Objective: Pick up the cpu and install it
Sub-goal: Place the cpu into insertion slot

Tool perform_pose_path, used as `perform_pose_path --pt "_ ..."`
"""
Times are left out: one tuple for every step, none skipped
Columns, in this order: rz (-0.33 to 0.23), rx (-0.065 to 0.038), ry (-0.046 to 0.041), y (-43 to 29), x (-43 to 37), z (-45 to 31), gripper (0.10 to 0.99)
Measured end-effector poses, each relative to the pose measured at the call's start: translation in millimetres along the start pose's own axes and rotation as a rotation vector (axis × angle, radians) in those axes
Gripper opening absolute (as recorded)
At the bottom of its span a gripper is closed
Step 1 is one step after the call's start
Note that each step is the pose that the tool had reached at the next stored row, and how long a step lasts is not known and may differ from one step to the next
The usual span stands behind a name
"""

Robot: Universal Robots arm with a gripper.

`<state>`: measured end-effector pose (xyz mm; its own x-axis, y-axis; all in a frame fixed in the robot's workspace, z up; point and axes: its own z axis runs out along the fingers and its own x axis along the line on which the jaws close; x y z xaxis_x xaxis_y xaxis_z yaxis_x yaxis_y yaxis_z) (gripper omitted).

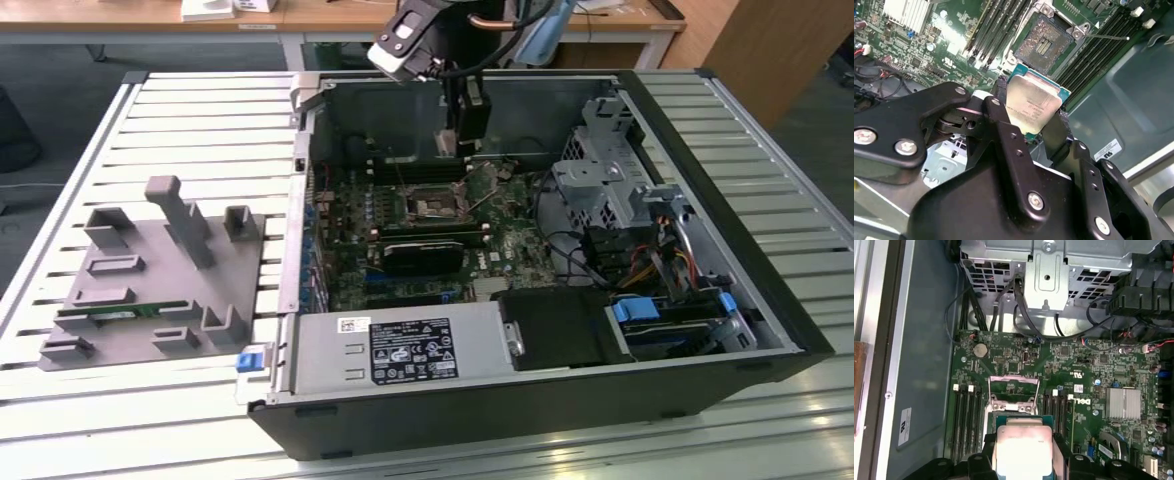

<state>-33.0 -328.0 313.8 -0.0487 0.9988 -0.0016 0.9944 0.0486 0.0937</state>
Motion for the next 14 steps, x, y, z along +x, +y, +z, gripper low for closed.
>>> perform_pose_path --pt "0.000 0.000 0.0000 -0.3 0.0 1.3 0.529" --pt "0.000 0.000 0.0001 -0.7 0.0 2.7 0.529" --pt "0.000 0.000 0.0001 -1.0 0.0 3.6 0.529" --pt "0.000 0.000 0.0001 -1.4 0.1 4.3 0.529" --pt "0.000 0.000 0.0000 -2.0 0.1 4.9 0.529" --pt "0.000 0.000 0.0001 -2.6 0.1 5.5 0.529" --pt "0.000 0.000 0.0001 -3.1 0.1 5.9 0.529" --pt "0.000 0.000 0.0000 -3.2 0.1 6.3 0.529" --pt "0.000 0.000 0.0000 -3.2 0.2 6.7 0.529" --pt "0.000 0.000 0.0001 -3.4 0.1 7.1 0.529" --pt "0.000 0.000 0.0001 -3.6 0.1 7.7 0.529" --pt "0.000 0.000 0.0001 -3.8 0.2 8.3 0.529" --pt "0.000 0.000 0.0001 -4.3 0.2 8.9 0.529" --pt "0.000 0.000 0.0001 -4.6 0.2 9.5 0.529"
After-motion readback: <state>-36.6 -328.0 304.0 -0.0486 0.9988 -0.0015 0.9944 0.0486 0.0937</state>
